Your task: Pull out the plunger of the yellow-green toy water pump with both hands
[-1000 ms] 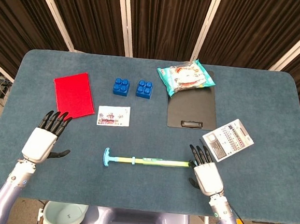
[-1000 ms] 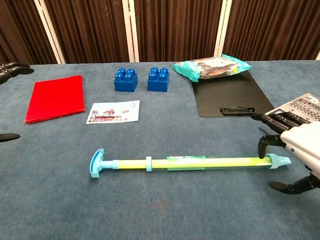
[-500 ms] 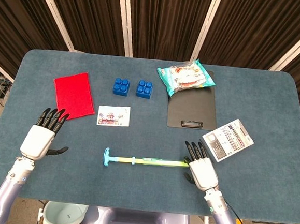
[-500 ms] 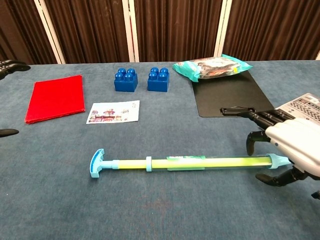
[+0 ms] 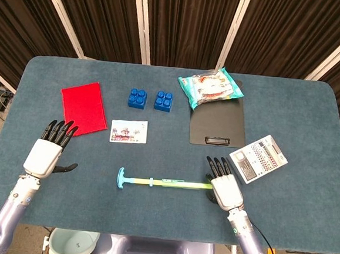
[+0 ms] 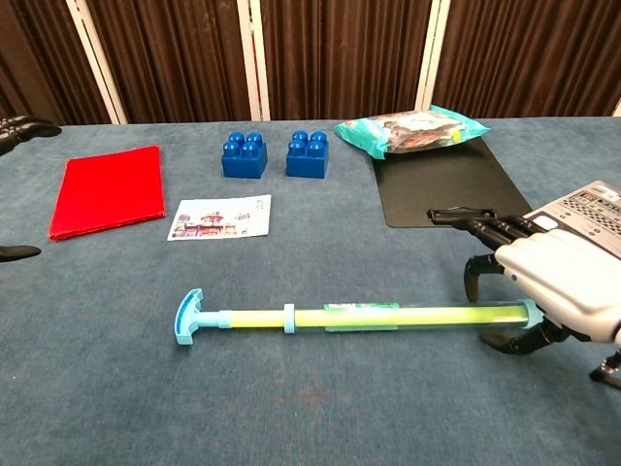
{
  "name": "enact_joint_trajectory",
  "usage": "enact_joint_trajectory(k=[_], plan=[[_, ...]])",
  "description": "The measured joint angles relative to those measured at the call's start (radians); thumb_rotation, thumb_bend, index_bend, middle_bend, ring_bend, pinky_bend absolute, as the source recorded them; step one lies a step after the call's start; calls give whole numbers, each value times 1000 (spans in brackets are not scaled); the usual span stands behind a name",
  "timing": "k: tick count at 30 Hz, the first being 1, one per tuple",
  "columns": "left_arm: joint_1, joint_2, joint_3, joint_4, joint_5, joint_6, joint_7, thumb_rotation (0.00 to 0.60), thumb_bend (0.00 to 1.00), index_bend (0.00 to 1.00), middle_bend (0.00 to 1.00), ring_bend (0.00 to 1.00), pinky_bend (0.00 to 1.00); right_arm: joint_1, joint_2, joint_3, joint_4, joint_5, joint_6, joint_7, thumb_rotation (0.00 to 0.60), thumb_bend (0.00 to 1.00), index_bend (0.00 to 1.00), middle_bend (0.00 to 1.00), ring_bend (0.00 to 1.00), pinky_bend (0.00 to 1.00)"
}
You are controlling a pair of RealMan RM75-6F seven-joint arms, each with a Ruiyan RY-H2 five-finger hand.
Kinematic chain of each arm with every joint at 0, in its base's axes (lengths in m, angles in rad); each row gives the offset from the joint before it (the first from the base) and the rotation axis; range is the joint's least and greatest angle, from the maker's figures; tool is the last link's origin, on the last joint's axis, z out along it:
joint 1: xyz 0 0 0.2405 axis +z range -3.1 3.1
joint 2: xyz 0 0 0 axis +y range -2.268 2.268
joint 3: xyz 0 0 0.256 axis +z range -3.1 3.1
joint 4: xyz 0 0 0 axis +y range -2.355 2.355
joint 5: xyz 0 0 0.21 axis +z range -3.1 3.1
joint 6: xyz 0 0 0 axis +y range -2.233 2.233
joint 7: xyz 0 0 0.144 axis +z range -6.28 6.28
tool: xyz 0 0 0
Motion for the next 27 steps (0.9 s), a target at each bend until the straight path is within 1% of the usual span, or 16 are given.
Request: enact_joint_trajectory(k=[3,6,11,13,17,21,27], plan=[[-3,-3,0,5,-5,-4,2,600,66,0,0,0,0,4,-7,1,19,4,0,13,600,340,627,52,1,0],[-5,-5,0,9,-11,-8,4,600,67,0,0,0,0,9,-13,1,32,11,-1,22,600,353,698,83,11,0],[-8,-10,4,13,-14,-11,12,600,69,0,0,0,0,10,-14,0,35,13,10,28,600,375,758,119,33,0],[-9,-12,6,15,-15,-14,15,600,85,15,0,0,0,9,-13,-2,34,14,15,28,600,386,782,133,40,0],[-13,-18,14,20,-12,-20,15,600,143,122,0,0,0,8,-12,-5,30,23,15,25,600,420,819,155,52,0],[-23,-40,23,48,3,-25,-16,600,156,221,0,0,0,7,-8,-10,21,29,15,24,600,434,840,169,60,1],[-54,-126,33,148,38,-23,-124,600,168,332,0,0,19,5,-4,-15,3,31,25,22,600,433,847,174,73,9]])
